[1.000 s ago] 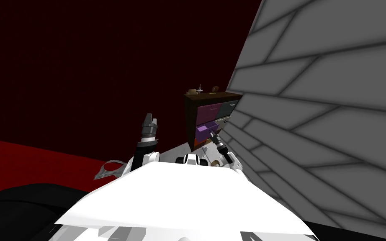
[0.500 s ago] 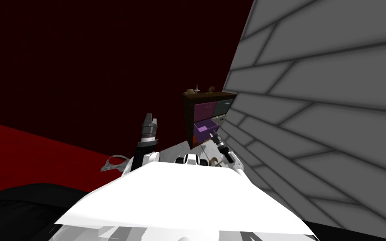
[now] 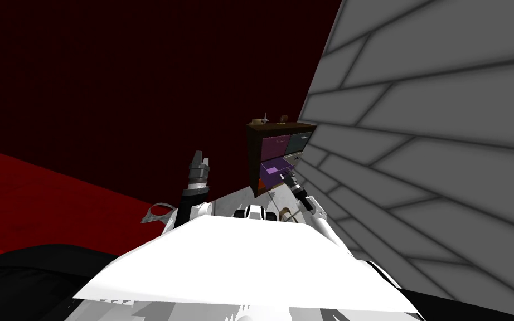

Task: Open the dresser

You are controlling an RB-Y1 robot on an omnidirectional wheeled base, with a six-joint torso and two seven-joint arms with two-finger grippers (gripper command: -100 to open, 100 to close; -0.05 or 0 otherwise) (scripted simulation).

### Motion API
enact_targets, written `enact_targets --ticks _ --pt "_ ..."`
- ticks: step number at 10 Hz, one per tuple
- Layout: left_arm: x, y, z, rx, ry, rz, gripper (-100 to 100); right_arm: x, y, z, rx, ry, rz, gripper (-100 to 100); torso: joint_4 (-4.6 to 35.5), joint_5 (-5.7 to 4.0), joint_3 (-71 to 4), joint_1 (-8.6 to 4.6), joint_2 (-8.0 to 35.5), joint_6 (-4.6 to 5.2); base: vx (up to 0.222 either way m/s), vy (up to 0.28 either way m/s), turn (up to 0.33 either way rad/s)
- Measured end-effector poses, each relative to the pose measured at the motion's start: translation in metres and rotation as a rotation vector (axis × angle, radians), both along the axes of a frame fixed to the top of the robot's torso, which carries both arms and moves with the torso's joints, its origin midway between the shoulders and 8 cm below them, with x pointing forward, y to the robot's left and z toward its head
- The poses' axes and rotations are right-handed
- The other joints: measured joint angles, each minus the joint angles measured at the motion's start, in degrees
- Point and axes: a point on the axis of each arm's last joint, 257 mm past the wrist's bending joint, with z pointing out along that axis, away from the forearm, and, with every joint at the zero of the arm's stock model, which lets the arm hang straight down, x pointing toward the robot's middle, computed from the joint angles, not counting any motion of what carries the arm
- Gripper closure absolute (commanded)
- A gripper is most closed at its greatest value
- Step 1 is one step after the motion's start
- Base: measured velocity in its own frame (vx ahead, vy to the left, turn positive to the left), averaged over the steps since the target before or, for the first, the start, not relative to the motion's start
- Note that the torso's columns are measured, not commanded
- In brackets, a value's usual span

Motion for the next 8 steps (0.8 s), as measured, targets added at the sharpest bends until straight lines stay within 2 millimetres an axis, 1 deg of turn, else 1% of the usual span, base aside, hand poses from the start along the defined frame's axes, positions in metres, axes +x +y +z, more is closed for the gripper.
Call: enact_targets --ticks 3,4,8 --pt "0.0000 0.0000 0.0000 0.000 0.000 0.000 0 0.0122 -0.0105 0.0108 -0.002 0.013 -0.010 -100 0.3 0.18 0.1 0.19 0.3 0.07 -0.043 0.026 0.010" --pt "0.0000 0.0000 0.0000 0.000 0.000 0.000 0 0.0126 -0.0123 0.0095 -0.002 0.019 -0.014 0 0.2 0.14 0.2 0.18 0.3 0.02 0.000 0.000 0.000" --pt "0.0000 0.0000 0.0000 0.000 0.000 0.000 0 0.0117 -0.0141 0.0045 -0.006 0.030 -0.019 0 0.0 0.05 0.0 0.12 0.1 0.01 0.000 0.000 0.000"
